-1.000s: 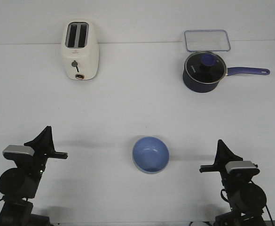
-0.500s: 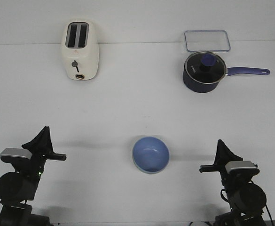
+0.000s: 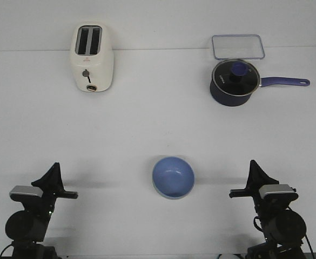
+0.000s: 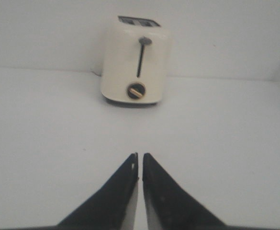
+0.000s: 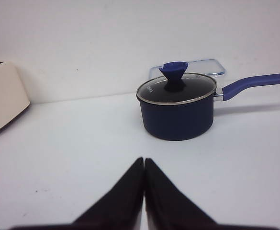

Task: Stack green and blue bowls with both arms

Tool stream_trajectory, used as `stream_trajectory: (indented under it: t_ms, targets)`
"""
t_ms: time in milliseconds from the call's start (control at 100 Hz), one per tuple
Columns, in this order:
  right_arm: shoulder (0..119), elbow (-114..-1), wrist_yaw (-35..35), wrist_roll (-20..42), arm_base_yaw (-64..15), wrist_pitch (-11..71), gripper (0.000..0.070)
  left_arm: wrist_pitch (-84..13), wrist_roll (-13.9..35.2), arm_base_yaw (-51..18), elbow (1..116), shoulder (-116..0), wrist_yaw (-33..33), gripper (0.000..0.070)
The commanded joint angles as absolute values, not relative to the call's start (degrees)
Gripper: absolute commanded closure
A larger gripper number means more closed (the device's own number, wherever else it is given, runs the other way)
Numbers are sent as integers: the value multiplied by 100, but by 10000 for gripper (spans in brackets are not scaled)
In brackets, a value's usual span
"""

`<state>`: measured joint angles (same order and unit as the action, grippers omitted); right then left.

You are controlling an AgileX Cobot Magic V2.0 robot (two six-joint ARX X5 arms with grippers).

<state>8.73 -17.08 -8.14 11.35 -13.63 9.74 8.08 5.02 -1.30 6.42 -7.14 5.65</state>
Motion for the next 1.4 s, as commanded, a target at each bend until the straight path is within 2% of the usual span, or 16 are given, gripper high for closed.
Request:
stream_trajectory:
  t_ms: [0, 150, 1240, 1310, 1390]
  targets:
    - [862, -1699, -825, 1105, -1378, 899, 700, 941, 482, -86, 506, -469, 668, 685]
    - [862, -1699, -823, 1105, -1378, 899, 700, 932, 567, -40, 75, -3, 666, 685]
    - [862, -1702, -825, 1105, -1378, 899, 700, 908, 480, 21, 80, -23, 648, 685]
    - [851, -1702, -825, 945, -1374, 908, 700, 908, 480, 21, 80, -23, 648, 685]
    - [797, -1680, -893, 397, -1286, 921, 700, 908, 480, 21, 80, -23, 646, 685]
